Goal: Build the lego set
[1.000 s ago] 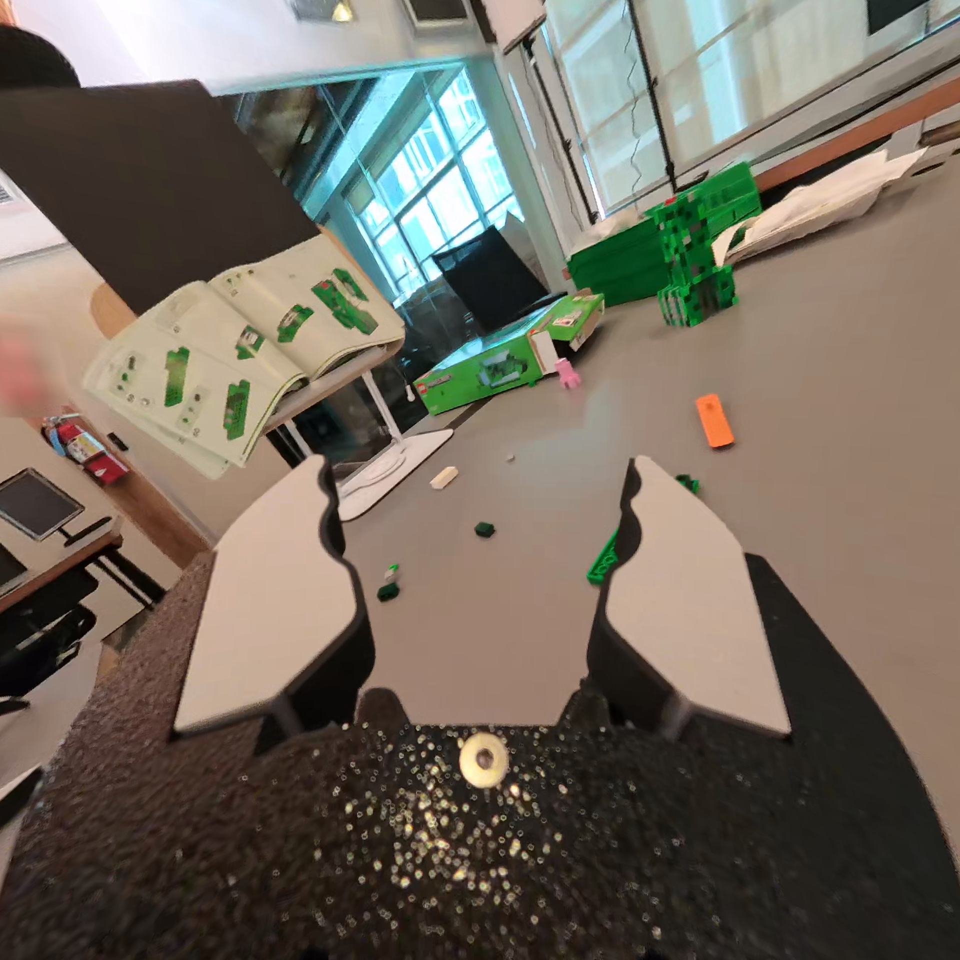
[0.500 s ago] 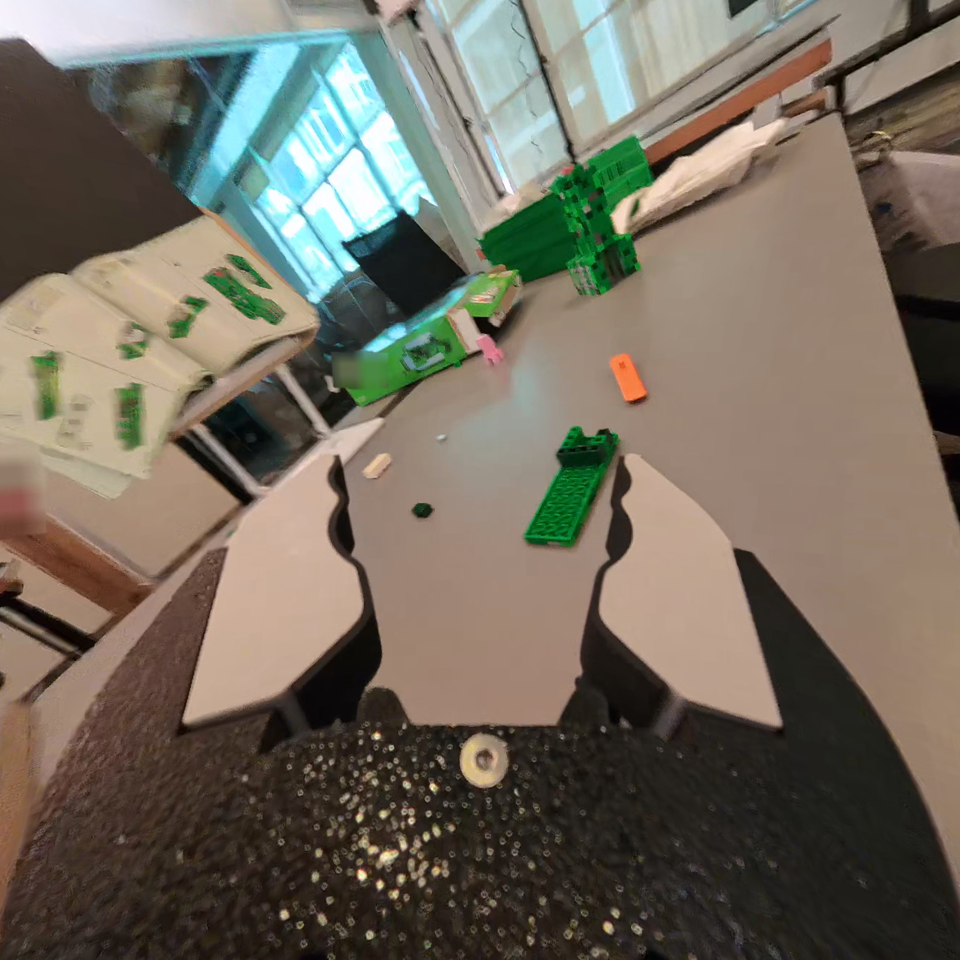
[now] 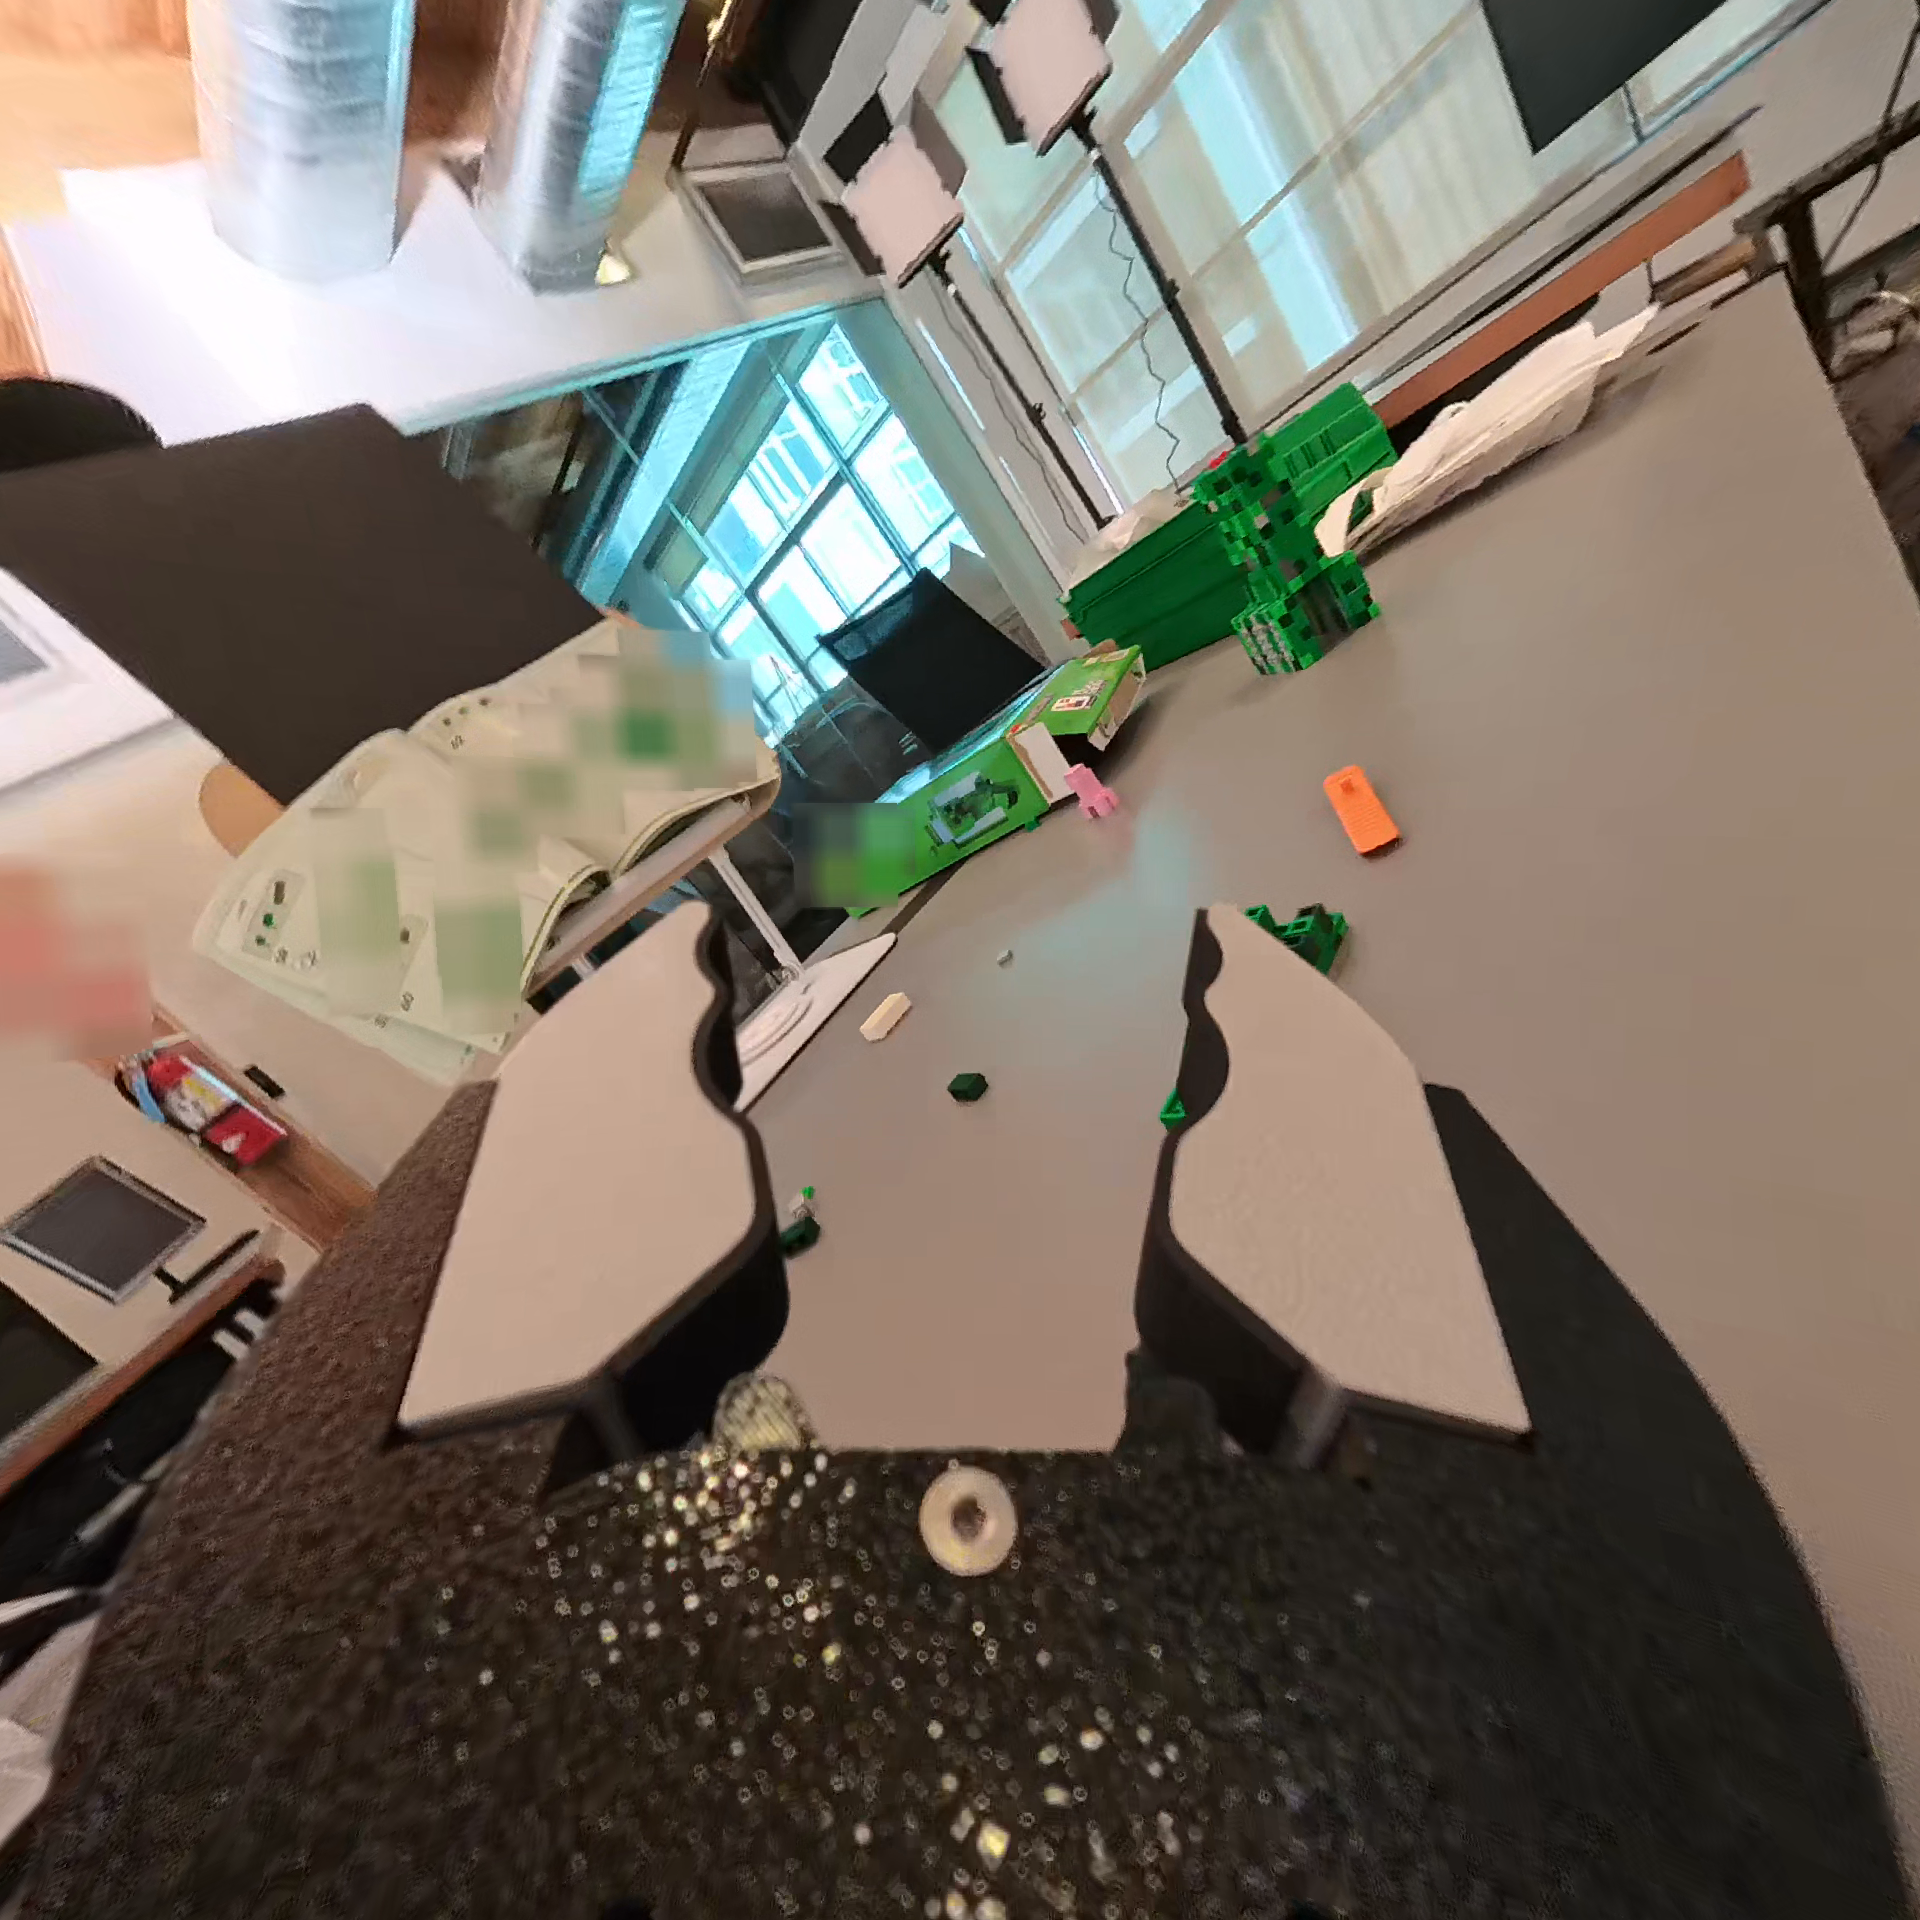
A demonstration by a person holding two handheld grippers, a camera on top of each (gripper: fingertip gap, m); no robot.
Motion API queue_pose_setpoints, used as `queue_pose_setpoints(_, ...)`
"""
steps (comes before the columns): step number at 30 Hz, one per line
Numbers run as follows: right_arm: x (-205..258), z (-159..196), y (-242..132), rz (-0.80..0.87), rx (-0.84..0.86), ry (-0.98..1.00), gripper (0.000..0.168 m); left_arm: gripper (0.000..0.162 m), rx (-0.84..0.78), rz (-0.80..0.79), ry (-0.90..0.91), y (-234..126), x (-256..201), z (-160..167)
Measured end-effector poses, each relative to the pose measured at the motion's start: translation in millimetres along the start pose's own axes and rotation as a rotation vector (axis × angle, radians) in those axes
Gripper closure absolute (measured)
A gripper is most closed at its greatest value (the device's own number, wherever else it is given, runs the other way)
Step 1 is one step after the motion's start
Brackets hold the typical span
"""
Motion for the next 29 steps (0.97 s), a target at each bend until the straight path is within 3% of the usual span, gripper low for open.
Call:
queue_pose_setpoints(3, 14, -11, -24, -0.025, 0.027, -0.022, 0.100, 0.084, 0.068, 0.043, 0.015, -6, -13, -3)
queue_pose_setpoints(6, 30, -27, -38, -0.062, 0.049, -0.071, 0.102, 0.089, 0.114, 0.074, -0.100, -49, -35, -37)
queue_pose_setpoints(11, 61, -54, -16, -0.215, 0.075, -0.076, 0.110, 0.091, 0.150, 0.168, -0.350, -178, -97, -133)
queue_pose_setpoints(14, 81, -58, 31, -0.322, 0.055, -0.103, 0.116, 0.090, 0.272, 0.226, -0.523, -262, -140, -148)
queue_pose_setpoints(17, 98, -40, 110, -0.385, 0.035, -0.163, 0.119, 0.089, 0.454, 0.264, -0.619, -333, -179, -109)
queue_pose_setpoints(22, 132, 48, 304, -0.435, 0.038, -0.269, 0.127, 0.098, 0.656, 0.322, -0.675, -414, -236, 23)
queue_pose_setpoints(26, 161, 130, 467, -0.405, 0.053, -0.295, 0.148, 0.090, 0.678, 0.349, -0.873, -452, -268, 103)
queue_pose_setpoints(27, 167, 147, 502, -0.410, 0.042, -0.294, 0.158, 0.087, 0.660, 0.350, -0.934, -457, -272, 115)
queue_pose_setpoints(29, 173, 183, 565, -0.398, 0.060, -0.311, 0.160, 0.082, 0.641, 0.443, -1.013, -459, -271, 130)
Point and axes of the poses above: each gripper's, where its closed fingertips meet, y out along the fingers, z out of its underside, x = y × z across the jaws, the point moved 5 cm from there along -y, back along the fingers, and after that the axes turned 2 degrees about -z, right-handed, at the moved point
